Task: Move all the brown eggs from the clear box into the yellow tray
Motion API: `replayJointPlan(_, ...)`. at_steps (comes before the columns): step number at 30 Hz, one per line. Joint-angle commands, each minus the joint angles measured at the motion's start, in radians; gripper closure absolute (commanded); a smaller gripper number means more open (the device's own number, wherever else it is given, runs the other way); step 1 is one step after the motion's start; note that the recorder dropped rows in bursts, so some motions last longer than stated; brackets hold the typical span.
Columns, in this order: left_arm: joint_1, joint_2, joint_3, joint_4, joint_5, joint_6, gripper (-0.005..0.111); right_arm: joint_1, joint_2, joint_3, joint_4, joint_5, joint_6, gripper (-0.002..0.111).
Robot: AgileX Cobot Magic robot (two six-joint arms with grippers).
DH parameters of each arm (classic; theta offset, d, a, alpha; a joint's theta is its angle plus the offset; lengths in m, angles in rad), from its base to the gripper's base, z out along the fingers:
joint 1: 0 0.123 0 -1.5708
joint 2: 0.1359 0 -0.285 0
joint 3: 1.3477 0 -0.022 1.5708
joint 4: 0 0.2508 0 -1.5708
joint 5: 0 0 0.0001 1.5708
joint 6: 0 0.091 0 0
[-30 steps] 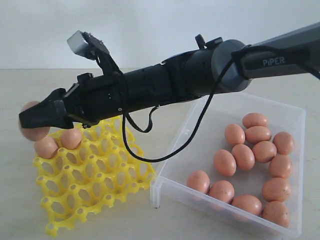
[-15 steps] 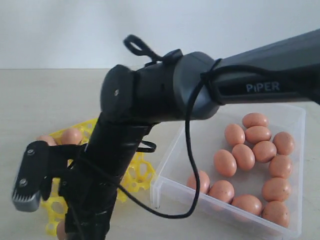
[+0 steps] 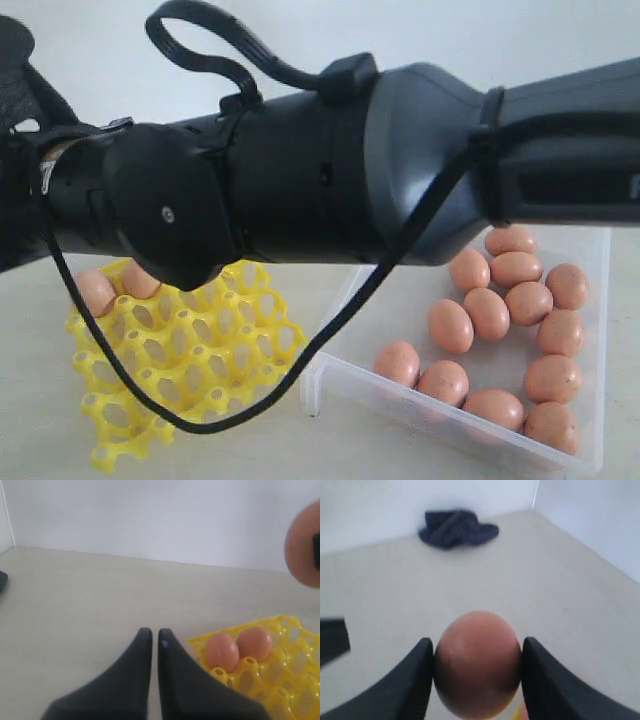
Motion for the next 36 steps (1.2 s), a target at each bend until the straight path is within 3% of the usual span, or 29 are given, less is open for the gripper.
replayJointPlan(1, 0.003, -0.003, 0.003, 0.002, -0.006, 0.000, 0.103, -0.003, 0.006, 0.030, 0.039, -0.231, 0.166, 0.108)
replayJointPlan(5, 0.003, -0.003, 0.003, 0.002, -0.006, 0.000, 0.103, -0.019, 0.006, 0.161, 0.129, -0.542, 0.327, 0.108)
replayJointPlan(10, 0.003, -0.003, 0.003, 0.002, -0.006, 0.000, 0.103, -0.130, 0.009, 0.317, 0.067, -0.659, 0.535, 0.108)
replayJointPlan(13, 0.003, -0.003, 0.003, 0.002, -0.006, 0.000, 0.103, -0.247, 0.035, 0.333, -0.153, -0.676, 0.715, 0.108)
replayJointPlan(17, 0.003, -0.003, 0.003, 0.002, -0.006, 0.000, 0.103, -0.373, 0.110, 0.292, -0.663, -0.797, 1.185, 0.108)
replayJointPlan(21, 0.003, -0.003, 0.003, 0.002, -0.006, 0.000, 0.103, -0.409, 0.211, 0.184, -1.109, -0.807, 1.378, 0.108)
replayJointPlan(26, 0.003, -0.003, 0.003, 0.002, -0.006, 0.000, 0.103, -0.409, 0.265, 0.135, -1.201, -0.792, 1.451, 0.108)
replayJointPlan(33, 0.003, -0.003, 0.003, 0.002, -0.006, 0.000, 0.103, -0.409, 0.271, 0.135, -1.178, -0.497, 1.337, 0.108)
replayJointPlan(36, 0.003, -0.003, 0.003, 0.002, -0.006, 0.000, 0.103, -0.409, 0.271, 0.135, -1.178, -0.512, 1.265, 0.108)
